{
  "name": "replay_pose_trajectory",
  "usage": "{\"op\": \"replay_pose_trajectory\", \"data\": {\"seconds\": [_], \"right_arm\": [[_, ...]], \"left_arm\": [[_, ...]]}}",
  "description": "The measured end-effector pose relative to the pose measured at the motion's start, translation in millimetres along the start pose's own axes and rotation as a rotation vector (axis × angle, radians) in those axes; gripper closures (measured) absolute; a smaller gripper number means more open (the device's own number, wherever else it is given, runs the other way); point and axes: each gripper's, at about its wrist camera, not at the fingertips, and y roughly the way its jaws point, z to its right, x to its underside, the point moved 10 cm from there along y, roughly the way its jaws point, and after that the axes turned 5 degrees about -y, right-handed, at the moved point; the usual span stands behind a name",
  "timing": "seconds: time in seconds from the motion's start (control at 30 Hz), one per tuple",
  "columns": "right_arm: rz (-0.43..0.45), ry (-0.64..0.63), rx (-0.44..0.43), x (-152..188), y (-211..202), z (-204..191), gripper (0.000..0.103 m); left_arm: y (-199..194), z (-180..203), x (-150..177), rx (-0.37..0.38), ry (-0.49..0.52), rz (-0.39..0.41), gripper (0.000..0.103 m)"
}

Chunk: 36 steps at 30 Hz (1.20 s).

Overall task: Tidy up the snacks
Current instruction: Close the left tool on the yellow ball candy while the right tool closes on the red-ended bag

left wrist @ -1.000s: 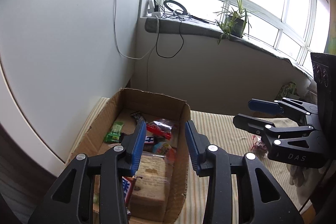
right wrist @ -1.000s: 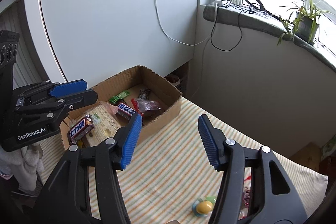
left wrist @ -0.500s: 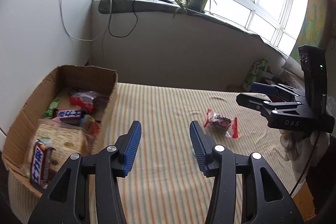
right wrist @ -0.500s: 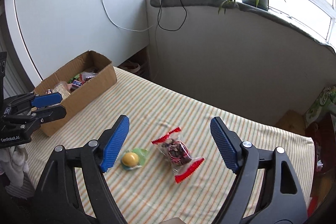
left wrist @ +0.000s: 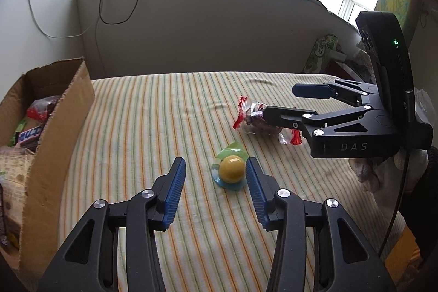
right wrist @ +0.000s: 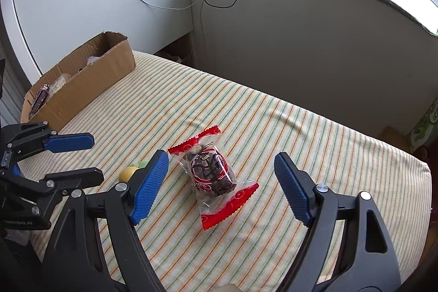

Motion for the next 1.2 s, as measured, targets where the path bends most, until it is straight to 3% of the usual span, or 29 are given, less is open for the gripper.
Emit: {"op": "replay_pose_trajectory", "data": {"seconds": [0.1,0.17,0.47,0.63,1.2], "right_arm": [[0.002,-0.005,-0.003,-0.9,2.8,0.7,0.021],[-0.004,-0.017,-0.015,-1.2,4.6,-2.0,0.027],[-0.049,-0.077,-0.016,1.9,19.8,-11.0,0.027],[-0.104,-0.076,-0.043,10.7,33.7,-13.3,0.055],[-0.057,-0.033,-0.031,3.6,13.1,-10.0,0.063]], "left_arm": [[8.2,6.8,1.2,-0.005,0.034,-0.008,0.069],[12.7,10.5,2.2,-0.002,0.049,-0.017,0.074],[30.7,16.1,7.6,-0.012,0.085,-0.058,0.077],[34.1,16.7,9.4,-0.010,0.092,-0.067,0.079],[8.6,6.6,2.0,0.002,0.056,-0.026,0.080]]}}
